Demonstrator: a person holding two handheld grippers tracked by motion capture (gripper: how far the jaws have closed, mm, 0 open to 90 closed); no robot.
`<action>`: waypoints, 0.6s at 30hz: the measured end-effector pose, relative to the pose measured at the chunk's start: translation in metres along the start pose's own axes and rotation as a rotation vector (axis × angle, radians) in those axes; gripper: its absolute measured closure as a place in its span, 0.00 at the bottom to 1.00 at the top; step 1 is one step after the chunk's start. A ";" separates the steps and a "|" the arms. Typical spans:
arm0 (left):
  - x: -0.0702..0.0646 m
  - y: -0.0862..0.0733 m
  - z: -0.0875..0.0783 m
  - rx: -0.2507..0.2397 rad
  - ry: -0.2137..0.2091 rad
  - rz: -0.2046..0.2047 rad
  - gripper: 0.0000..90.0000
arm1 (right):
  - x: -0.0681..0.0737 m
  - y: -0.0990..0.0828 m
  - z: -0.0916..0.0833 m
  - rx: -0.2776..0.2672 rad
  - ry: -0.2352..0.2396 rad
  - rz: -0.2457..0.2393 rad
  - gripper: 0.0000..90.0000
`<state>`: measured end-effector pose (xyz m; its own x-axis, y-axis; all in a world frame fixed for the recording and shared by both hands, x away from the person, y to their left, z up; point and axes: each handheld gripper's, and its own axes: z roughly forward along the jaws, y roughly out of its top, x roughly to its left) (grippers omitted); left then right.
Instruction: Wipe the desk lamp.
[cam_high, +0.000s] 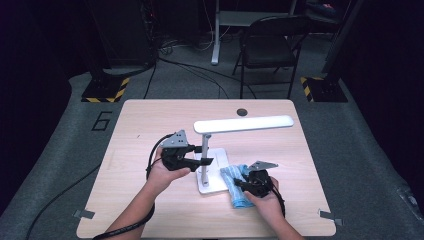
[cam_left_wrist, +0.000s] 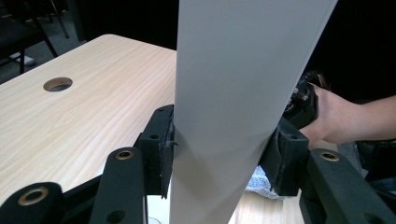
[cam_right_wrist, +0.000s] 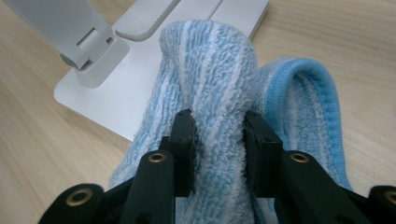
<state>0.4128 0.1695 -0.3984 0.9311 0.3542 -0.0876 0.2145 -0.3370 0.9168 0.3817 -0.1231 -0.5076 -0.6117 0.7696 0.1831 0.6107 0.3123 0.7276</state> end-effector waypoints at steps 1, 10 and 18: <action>0.000 0.001 0.001 0.001 0.005 -0.001 0.57 | 0.000 0.000 0.000 -0.007 -0.004 0.006 0.75; 0.003 0.004 0.007 0.000 0.018 -0.008 0.56 | 0.007 0.001 -0.004 -0.033 -0.038 -0.028 0.72; 0.002 0.006 0.012 0.003 0.043 -0.016 0.56 | 0.013 0.002 0.002 -0.028 -0.046 -0.077 0.72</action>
<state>0.4193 0.1575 -0.3974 0.9140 0.3966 -0.0859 0.2307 -0.3337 0.9140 0.3762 -0.1116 -0.5049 -0.6320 0.7690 0.0958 0.5482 0.3563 0.7567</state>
